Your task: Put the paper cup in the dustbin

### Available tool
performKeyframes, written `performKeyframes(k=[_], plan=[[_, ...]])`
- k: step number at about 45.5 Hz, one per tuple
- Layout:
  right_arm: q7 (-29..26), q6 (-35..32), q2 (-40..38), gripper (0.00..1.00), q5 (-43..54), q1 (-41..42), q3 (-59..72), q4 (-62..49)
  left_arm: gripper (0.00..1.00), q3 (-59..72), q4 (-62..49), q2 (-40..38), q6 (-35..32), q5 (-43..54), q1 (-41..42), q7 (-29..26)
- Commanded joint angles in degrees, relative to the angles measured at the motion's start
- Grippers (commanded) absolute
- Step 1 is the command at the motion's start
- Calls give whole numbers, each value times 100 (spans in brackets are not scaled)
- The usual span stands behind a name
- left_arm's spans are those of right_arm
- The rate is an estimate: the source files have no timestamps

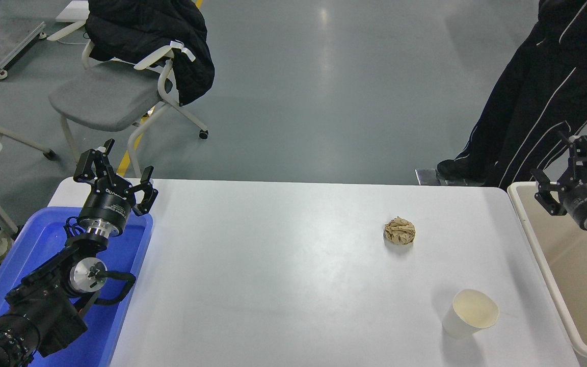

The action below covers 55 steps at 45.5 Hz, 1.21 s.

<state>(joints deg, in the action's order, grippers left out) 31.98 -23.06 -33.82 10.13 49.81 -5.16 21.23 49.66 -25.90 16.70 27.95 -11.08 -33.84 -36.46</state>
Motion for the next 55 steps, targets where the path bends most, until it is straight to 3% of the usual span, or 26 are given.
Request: performKeyframes(k=[1,10,20,26,35,55], plan=[[1,12,-625,97,322,1195,2911,1082,100,0,-3,-1,0,1,0,-2],[1,3,-1188,97,1727,1988,3829,1928,100,0,6,-1,0,1,0,-2],[10,21,-1856,96,4250,2199,3821,3061,100,0,6,0,0,1,0,-2],[1,91,-2076,94,5182,2226,3830,3677,100,0,-3,-1,0,1,0,-2],[-25,91,-2243,94,5930,2366,3830,4398,100,0,-3,0,0,1,0,-2],[-166,495,-1514,90,5984,1866,3847,4056,100,0,-3,-1,0,1,0,-2]])
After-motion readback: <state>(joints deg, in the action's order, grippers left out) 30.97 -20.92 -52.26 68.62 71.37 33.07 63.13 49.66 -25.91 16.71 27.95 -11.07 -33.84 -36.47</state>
